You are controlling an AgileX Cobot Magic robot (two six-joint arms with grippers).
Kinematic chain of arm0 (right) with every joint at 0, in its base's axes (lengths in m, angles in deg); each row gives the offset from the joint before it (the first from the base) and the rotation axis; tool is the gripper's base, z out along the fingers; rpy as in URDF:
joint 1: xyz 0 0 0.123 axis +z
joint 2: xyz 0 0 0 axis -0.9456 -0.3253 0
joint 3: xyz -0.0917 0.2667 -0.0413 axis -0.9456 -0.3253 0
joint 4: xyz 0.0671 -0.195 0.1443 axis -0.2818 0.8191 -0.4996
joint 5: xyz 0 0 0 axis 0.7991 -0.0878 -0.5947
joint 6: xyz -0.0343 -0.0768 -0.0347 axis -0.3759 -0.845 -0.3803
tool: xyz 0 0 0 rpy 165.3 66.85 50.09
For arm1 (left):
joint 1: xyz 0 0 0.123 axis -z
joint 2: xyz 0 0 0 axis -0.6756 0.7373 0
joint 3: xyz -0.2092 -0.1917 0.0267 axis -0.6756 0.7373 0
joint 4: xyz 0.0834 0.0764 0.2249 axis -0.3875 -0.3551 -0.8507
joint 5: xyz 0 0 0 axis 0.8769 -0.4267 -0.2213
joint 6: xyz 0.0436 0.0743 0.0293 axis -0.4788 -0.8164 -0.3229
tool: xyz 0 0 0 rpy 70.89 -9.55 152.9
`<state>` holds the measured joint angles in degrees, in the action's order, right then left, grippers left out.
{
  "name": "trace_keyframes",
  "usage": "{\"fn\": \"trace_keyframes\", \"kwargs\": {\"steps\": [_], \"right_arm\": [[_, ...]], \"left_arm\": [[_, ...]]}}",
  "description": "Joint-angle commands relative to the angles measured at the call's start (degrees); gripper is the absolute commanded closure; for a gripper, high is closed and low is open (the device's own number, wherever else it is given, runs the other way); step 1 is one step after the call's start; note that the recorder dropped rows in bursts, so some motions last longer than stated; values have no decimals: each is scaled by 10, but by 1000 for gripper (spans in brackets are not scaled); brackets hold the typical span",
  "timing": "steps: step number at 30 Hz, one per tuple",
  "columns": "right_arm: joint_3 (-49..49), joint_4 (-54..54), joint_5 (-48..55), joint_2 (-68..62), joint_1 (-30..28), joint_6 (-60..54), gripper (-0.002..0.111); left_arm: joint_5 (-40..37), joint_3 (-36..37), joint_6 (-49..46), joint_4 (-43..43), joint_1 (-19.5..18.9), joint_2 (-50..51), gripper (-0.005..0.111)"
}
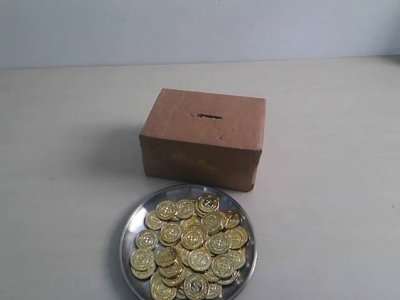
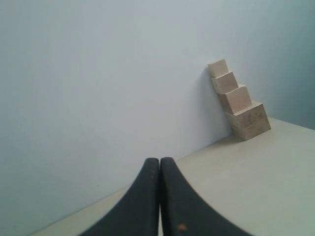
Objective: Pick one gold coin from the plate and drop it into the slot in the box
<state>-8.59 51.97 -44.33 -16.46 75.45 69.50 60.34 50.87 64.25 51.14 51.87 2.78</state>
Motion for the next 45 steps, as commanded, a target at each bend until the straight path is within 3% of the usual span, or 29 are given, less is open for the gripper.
{"fn": "trace_keyframes", "kwargs": {"steps": [1, 12, 16, 22, 26, 30, 33, 35, 45], "right_arm": [[-3, 1, 2, 3, -17, 1, 108], [-3, -6, -28, 3, -17, 1, 108], [-3, -101, -58, 3, -17, 1, 108], [-3, -266, -19, 3, -19, -190, 108], [-3, -335, -93, 3, -51, -399, 108], [-3, -522, -161, 3, -71, -645, 108], [-3, -702, -144, 3, -71, -824, 108], [-3, -763, -118, 3, -71, -906, 108], [-3, -847, -66, 3, -71, -1031, 108]], "left_arm": [[5, 0, 1, -4, -2, -4, 107], [5, 0, 1, -4, -2, -4, 107], [5, 0, 1, -4, -2, -4, 107], [5, 0, 1, -4, -2, -4, 107], [5, 0, 1, -4, -2, -4, 107], [5, 0, 1, -4, -2, -4, 107], [5, 0, 1, -4, -2, -4, 107], [5, 0, 1, -4, -2, -4, 107], [5, 0, 1, -4, -2, -4, 107]]}}
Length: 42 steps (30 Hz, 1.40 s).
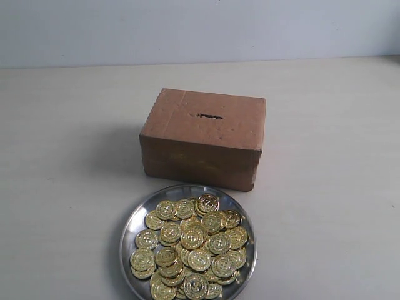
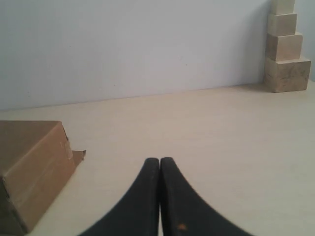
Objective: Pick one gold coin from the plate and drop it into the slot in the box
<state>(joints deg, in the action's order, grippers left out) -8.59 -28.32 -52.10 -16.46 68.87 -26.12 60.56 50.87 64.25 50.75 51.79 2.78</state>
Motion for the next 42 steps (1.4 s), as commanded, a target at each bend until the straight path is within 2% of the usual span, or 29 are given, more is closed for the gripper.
{"fn": "trace_keyframes", "kwargs": {"steps": [1, 8, 42], "right_arm": [[-3, -58, 13, 3, -5, -99, 108], [-3, -122, 13, 3, -5, -178, 108], [-3, -122, 12, 3, -5, -169, 108]], "left_arm": [[2, 0, 1, 0, -1, -4, 107], [2, 0, 1, 0, -1, -4, 107], [2, 0, 1, 0, -1, -4, 107]]}}
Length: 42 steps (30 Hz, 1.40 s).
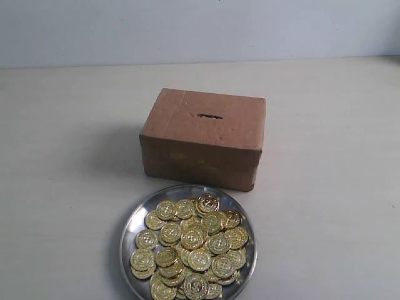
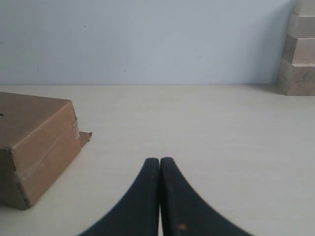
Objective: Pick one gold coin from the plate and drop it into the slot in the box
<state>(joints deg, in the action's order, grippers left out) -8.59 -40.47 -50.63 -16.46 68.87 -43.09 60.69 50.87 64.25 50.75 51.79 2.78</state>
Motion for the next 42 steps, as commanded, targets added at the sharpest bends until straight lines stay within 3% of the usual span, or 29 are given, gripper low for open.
{"fn": "trace_keyframes", "kwargs": {"steps": [1, 12, 16, 42], "right_arm": [[-3, 0, -2, 3, -5, 0, 108], [-3, 0, -2, 3, -3, 0, 108], [-3, 0, -2, 3, 32, 0, 108], [-3, 0, -2, 3, 32, 0, 108]], "left_arm": [[1, 0, 1, 0, -1, -4, 107], [1, 0, 1, 0, -1, -4, 107], [1, 0, 1, 0, -1, -4, 107], [1, 0, 1, 0, -1, -4, 107]]}}
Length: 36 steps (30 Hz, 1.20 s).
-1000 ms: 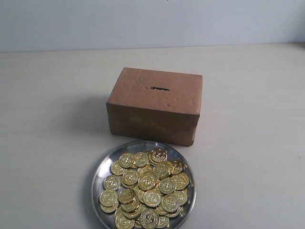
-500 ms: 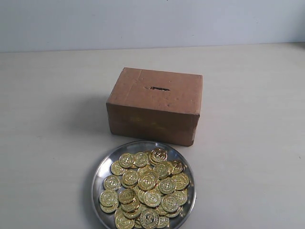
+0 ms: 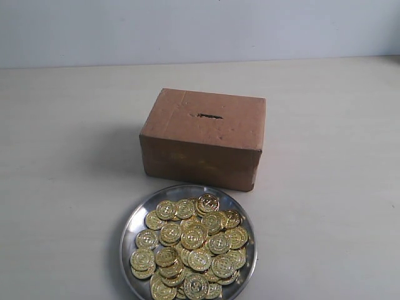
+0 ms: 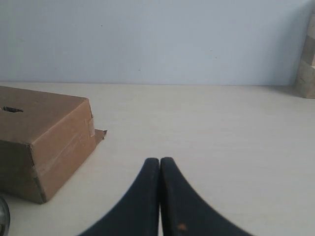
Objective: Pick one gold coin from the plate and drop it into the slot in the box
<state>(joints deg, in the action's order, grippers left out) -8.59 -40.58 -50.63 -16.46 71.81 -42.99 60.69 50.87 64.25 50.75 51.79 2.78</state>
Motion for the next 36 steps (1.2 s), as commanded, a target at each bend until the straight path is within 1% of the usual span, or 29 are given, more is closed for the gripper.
{"fn": "trace_keyframes", "kwargs": {"steps": [1, 3, 6, 8, 11, 13, 15, 17, 20, 22, 26, 33, 36], "right_arm": [[-3, 1, -2, 3, 2, -1, 108], [-3, 1, -2, 3, 2, -1, 108], [-3, 1, -2, 3, 2, -1, 108], [-3, 1, -2, 3, 2, -1, 108], [-3, 1, -2, 3, 2, -1, 108], [-3, 1, -2, 3, 2, -1, 108], [-3, 1, -2, 3, 2, -1, 108], [-3, 1, -2, 3, 2, -1, 108], [-3, 1, -2, 3, 2, -1, 108], [-3, 1, -2, 3, 2, -1, 108], [-3, 1, -2, 3, 2, -1, 108], [-3, 1, -2, 3, 2, -1, 108], [-3, 1, -2, 3, 2, -1, 108]], "left_arm": [[1, 0, -4, -2, -1, -4, 107], [0, 0, -27, -3, -1, -4, 107], [-30, 0, -29, -26, -1, -4, 107], [-81, 0, -29, -55, -1, -4, 107], [-184, 0, -22, -124, -1, -4, 107], [-262, 0, -11, -123, -5, -4, 107], [-334, 0, -11, -117, -19, -4, 107], [-367, 0, -10, -100, -34, -4, 107], [-376, 0, -10, -75, -48, -4, 107], [-376, 0, -6, -70, -49, -4, 107], [-405, 0, 47, -78, -48, -4, 107], [-403, 0, 171, -104, -47, -4, 107], [-403, 0, 202, -122, -47, -4, 107]]}}
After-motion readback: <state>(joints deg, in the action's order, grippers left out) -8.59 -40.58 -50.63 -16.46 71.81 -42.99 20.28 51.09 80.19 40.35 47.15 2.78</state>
